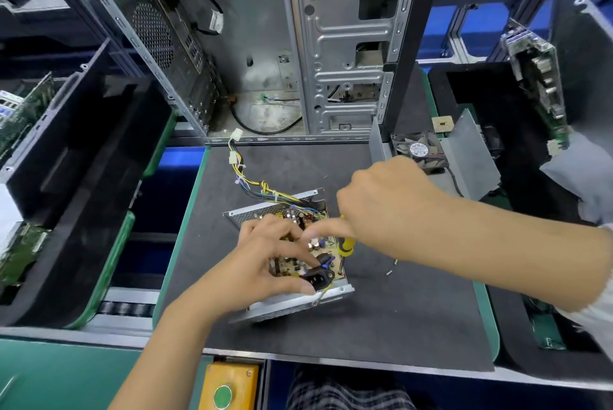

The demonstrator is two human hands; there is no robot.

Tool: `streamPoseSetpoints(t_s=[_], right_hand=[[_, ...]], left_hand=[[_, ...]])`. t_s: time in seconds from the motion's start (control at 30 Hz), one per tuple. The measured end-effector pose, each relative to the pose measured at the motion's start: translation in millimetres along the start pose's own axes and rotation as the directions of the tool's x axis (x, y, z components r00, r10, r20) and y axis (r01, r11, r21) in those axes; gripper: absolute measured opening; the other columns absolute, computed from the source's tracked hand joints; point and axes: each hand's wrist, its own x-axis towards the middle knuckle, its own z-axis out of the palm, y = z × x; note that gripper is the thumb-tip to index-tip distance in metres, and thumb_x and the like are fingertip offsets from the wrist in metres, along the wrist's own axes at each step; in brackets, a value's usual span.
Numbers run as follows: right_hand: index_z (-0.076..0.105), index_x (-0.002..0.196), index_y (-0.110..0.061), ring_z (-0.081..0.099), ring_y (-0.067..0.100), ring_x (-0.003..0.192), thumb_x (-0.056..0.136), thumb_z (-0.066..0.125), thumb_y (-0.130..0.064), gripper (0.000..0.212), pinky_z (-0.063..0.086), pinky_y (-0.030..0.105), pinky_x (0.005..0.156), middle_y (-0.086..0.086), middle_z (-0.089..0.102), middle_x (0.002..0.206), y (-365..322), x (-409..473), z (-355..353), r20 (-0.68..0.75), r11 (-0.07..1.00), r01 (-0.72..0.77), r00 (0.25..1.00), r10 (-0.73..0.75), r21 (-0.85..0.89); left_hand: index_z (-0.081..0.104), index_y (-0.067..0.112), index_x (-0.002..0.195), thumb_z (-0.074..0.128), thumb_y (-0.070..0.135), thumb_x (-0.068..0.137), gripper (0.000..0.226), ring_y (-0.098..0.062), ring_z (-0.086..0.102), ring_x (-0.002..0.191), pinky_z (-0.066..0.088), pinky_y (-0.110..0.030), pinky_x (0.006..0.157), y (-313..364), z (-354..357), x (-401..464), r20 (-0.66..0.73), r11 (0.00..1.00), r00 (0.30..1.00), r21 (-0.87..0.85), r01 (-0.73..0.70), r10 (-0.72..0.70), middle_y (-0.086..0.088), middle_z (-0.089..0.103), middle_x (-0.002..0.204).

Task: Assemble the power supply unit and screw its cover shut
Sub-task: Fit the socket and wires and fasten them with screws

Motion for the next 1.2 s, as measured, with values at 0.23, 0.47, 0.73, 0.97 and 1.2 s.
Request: streamPoseSetpoints(t_s=[0.23,0.47,0.73,0.97,1.2], right_hand=[[0.040,0.068,-0.012,0.047,0.029,0.070,0.091,0.051,-0.050,0.046,0.034,0.029,0.049,0.002,0.038,0.065,32,-11,7,0.214,0.946,-0.176,0.970,0.119,0.274],[0.048,0.087,-0.025,0.058,0.000,0.051,0.096,0.045,-0.033,0.012,0.046,0.026,0.050,-0.003,0.066,0.065,84,-63,40,0.297,0.705,-0.434,0.900,0.318,0.561],[0.056,0.103,-0.017,0.069,0.013,0.075,0.099,0.042,-0.021,0.015,0.057,0.032,0.073,0.006,0.060,0.082,61,-77,82,0.485,0.262,-0.484,0.872,0.066,0.835],[0.065,0.080,-0.030,0.050,-0.002,0.051,0.067,0.080,-0.043,0.023,0.034,0.011,0.051,-0.015,0.062,0.059,19,-42,93,0.294,0.241,-0.330,0.940,0.174,0.913],[0.069,0.078,-0.023,0.056,0.006,0.045,0.079,0.070,-0.043,0.020,0.039,0.016,0.051,-0.004,0.060,0.049,16,-27,110,0.284,0.329,-0.314,0.949,0.137,0.891]], left_hand=[[0.078,0.025,0.089,0.076,0.046,0.073,0.027,-0.009,0.050,0.091,0.026,-0.030,0.084,4,14,15,-0.107,0.998,0.994,0.065,0.013,-0.006,0.012,0.066,0.086],[0.074,0.036,0.106,0.069,0.050,0.082,0.028,-0.016,0.029,0.099,0.016,-0.018,0.090,7,31,27,0.135,0.981,0.991,0.189,-0.038,0.012,0.011,0.051,0.092],[0.067,0.034,0.118,0.070,0.035,0.087,0.032,-0.009,0.040,0.100,0.014,-0.025,0.097,4,30,27,0.153,0.961,0.984,0.247,-0.124,0.087,0.019,0.053,0.090],[0.075,0.028,0.103,0.068,0.044,0.085,0.026,-0.016,0.043,0.107,0.010,-0.024,0.098,-1,32,32,0.073,0.964,0.994,0.247,-0.097,0.082,0.013,0.059,0.094],[0.073,0.028,0.104,0.063,0.041,0.090,0.022,-0.013,0.047,0.113,0.011,-0.027,0.102,-3,31,31,0.062,0.968,0.996,0.241,-0.076,0.063,0.011,0.064,0.096]])
